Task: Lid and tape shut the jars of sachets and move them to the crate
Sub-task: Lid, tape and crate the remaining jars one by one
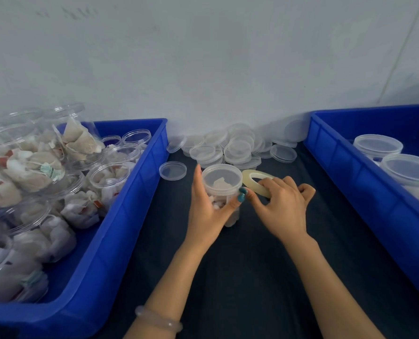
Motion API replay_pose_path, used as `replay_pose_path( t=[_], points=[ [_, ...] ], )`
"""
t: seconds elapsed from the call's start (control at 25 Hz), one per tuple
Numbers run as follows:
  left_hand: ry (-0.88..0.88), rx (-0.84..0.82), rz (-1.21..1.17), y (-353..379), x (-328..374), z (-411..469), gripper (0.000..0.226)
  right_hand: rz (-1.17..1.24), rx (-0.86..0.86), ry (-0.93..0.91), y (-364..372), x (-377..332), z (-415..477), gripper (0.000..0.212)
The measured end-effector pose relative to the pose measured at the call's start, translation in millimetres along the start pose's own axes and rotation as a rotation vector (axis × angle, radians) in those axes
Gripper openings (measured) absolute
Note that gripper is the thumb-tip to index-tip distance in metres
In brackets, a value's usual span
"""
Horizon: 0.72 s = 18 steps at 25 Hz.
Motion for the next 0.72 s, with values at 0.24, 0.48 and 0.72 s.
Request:
replay_pose_path(
  t=[0.24,0.48,0.72],
  points=[
    [0.02,0.015,0.049,-3.6,-0.8,22.0,0.099,0.067,-0.043,-0.078,-4.5,4.7,0.4,0.038],
    [-0.028,-0.159,-0.009,3.2,4.1,21.1,0.084,0.005,0.061,-0.019,-19.5,16.4,2.8,0.04],
    [-0.133,-0.285,-0.073,2.4,5.7,10.3,0.079,0.015,0.006,-0.005,-12.6,11.5,5.5,0.054]
  ],
)
Point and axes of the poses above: each hand's wrist, its own z-axis towards the middle knuckle, its own y-axis out of the palm, x = y × z, the point moved 10 cm from there along z, towards the middle knuckle, and after that the axes turned 14 degrees about x, right-handed, at the moved point
